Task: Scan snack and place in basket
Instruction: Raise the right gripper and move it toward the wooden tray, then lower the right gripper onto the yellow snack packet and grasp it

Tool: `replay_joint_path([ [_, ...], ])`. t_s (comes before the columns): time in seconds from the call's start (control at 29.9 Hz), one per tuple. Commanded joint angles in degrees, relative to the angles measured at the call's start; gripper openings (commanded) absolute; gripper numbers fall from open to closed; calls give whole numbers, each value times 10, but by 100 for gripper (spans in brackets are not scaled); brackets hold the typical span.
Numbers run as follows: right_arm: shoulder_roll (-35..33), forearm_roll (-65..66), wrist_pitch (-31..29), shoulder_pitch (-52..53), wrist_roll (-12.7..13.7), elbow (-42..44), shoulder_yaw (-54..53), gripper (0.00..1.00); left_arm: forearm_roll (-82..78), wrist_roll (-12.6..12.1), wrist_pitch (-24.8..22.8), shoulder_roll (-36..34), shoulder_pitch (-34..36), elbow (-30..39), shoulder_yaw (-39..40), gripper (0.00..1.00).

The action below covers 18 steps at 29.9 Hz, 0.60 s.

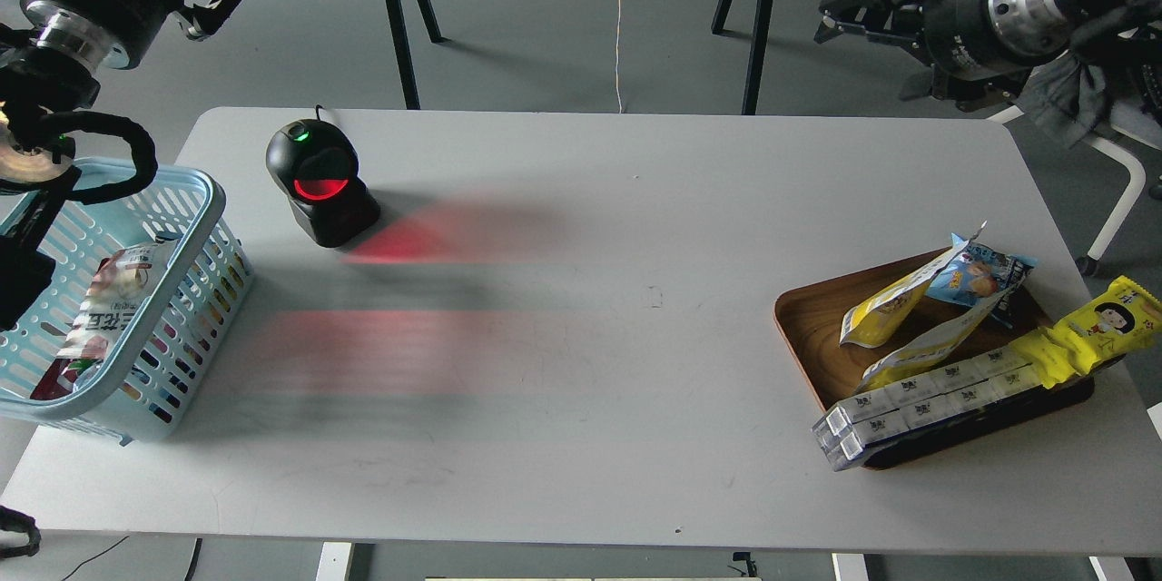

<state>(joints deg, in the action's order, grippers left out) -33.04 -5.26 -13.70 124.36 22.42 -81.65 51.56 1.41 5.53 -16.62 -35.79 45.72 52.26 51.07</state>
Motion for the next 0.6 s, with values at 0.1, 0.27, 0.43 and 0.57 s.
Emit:
replay_joint_path([
  [0.1,33,-19,-2,4,56,-17,14,99,0,1,-1,-3,-1,-2,1,100],
  [0.27,32,-48,-2,41,56,-76,58,99,0,1,-2,-9,-3,-4,1,100],
  [0.43,10,-66,13,48,56,-98,91,99,0,1,-2,-9,-5,-4,1,100],
  [0.57,-22,-66,26,41,56,-100,97,99,0,1,-2,-9,-5,-4,1,100],
])
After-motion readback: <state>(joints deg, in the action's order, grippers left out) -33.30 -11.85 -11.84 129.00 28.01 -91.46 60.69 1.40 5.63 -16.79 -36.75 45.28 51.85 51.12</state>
